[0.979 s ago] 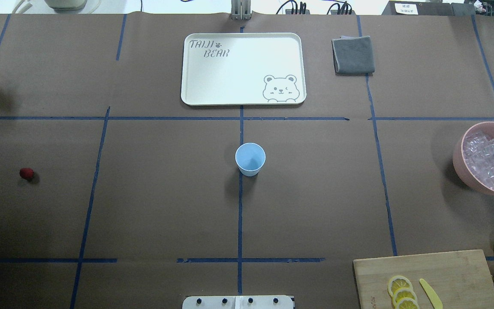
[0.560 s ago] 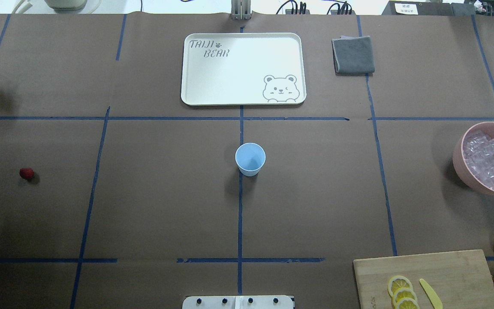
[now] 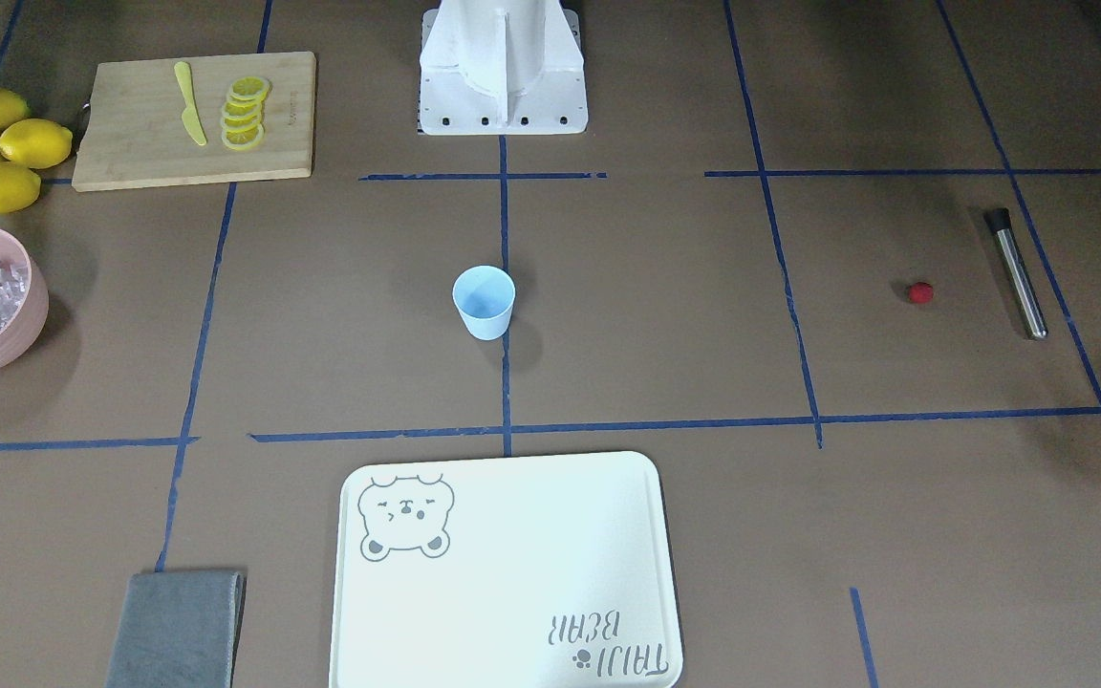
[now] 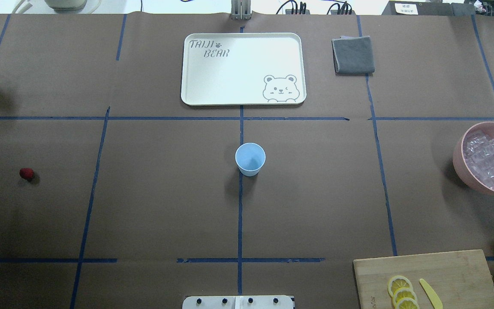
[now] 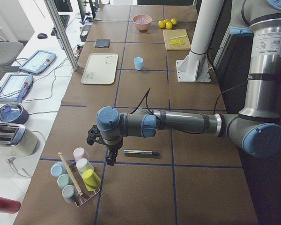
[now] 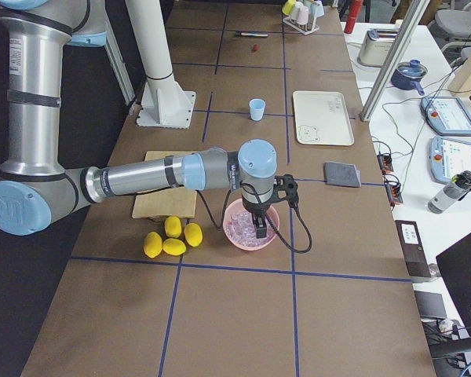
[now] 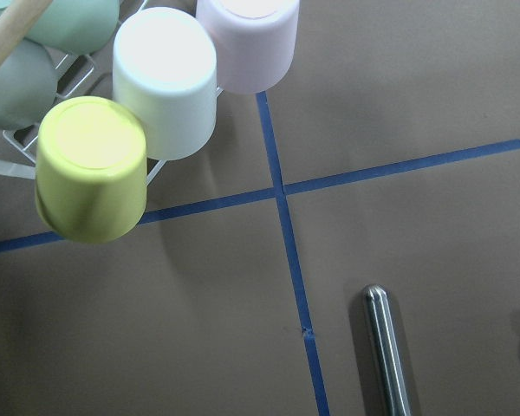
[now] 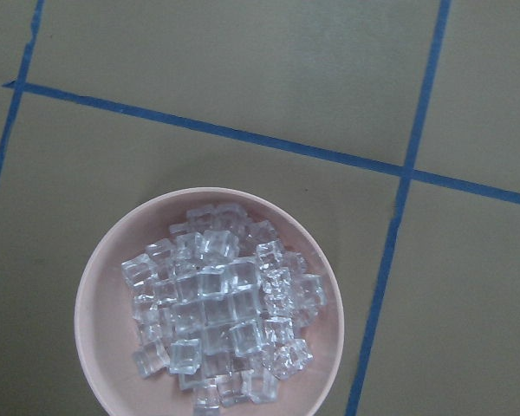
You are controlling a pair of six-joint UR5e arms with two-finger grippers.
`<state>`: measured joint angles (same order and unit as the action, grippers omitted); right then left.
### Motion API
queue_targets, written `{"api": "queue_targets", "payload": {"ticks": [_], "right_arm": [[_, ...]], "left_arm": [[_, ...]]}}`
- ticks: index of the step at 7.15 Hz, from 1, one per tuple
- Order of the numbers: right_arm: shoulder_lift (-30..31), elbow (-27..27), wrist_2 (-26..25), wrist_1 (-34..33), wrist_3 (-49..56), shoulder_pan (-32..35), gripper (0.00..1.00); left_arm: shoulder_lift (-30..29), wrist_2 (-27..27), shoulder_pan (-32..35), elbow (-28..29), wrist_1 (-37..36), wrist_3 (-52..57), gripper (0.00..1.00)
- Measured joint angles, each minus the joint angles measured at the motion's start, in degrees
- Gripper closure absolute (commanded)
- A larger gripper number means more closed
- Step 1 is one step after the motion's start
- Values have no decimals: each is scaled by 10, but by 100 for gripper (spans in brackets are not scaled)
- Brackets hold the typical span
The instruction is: Mash ice and strawberries in cup
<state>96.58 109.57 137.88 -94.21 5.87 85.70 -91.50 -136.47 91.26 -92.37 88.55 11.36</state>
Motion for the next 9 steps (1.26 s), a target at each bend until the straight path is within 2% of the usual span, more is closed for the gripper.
{"api": "queue_targets", "payload": {"ticks": [3,4,7,9], "right_arm": [[2,-5,-8,59,4,-56,2],[3,-15,-8,78,6,-67,12],[7,-46,-15,152,7,-104,20],[21,-49,-28,166,20,-117,22]], "left_arm": [[1,1,-17,3,3,1,0],[1,1,-21,3,3,1,0],[3,-1,-23,-4,4,1,0],[3,-2,-23,-6,5,4,0]]}}
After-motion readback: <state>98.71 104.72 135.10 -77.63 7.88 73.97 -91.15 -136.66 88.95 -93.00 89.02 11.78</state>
